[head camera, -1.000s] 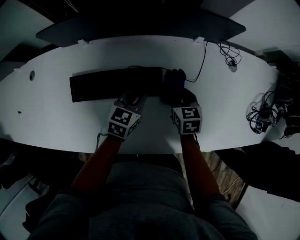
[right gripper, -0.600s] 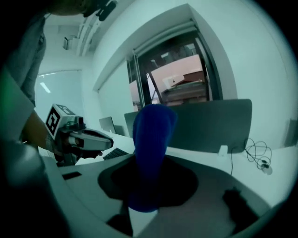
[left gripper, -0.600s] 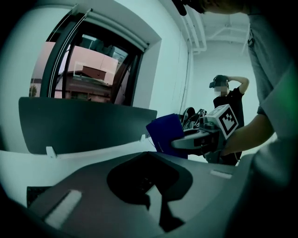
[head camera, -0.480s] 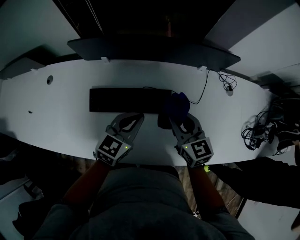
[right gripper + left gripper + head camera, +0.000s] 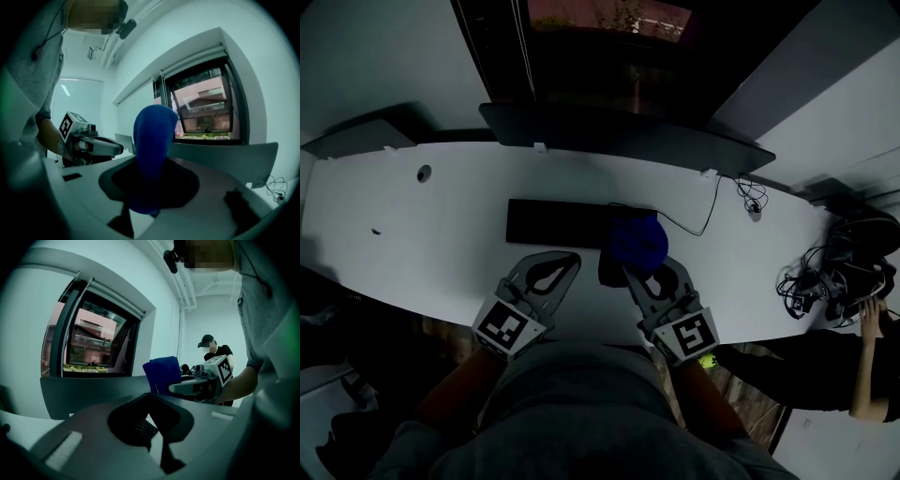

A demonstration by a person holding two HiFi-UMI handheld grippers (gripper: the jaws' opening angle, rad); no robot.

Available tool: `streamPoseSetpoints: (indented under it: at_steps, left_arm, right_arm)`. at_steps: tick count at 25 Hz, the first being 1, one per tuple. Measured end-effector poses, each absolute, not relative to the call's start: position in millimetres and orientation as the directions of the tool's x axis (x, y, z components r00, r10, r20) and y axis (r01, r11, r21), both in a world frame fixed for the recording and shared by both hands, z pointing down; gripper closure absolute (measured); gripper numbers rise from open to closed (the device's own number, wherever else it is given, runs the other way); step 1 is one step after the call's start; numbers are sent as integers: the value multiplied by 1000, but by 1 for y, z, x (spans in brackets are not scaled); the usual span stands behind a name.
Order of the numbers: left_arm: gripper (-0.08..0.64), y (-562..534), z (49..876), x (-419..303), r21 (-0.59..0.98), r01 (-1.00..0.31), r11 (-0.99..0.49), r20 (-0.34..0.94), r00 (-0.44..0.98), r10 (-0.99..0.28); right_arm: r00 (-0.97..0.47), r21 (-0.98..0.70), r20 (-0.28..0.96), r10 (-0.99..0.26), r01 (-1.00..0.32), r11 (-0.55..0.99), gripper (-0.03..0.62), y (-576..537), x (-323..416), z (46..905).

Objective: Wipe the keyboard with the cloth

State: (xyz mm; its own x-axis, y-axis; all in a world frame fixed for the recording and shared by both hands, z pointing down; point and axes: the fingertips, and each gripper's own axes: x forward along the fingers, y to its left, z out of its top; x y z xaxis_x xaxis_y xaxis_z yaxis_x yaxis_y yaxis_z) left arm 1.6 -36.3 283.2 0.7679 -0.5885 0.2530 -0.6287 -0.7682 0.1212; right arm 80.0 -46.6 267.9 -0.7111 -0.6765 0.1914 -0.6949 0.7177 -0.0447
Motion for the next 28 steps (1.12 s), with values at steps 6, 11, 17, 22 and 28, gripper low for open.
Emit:
streamPoseSetpoints:
  at_steps: [6, 11, 17, 22, 28]
  left_arm:
    - [553, -29, 252, -21, 118, -620, -776, 185, 781, -596]
    - [552, -24, 227, -32, 142, -641, -754, 168, 766, -620]
    - [552, -12, 207, -39, 127, -642, -757, 136, 767, -627]
    - [553, -12, 204, -39, 136, -643, -754, 134, 766, -629]
    - [552, -12, 200, -37, 116, -635, -764, 122, 772, -624]
  right_arm:
    - [-730, -3, 150, -667, -675, 738, 468, -40, 47, 234]
    - [-741, 23, 124, -660, -663, 748, 468, -33, 33, 212]
    - [-745, 52, 108, -658, -657, 752, 468, -23, 25, 199]
    - [-747, 55, 100, -657, -655, 754, 468, -21, 24, 196]
    - [-747, 64, 88, -659, -656, 752, 468, -20, 23, 190]
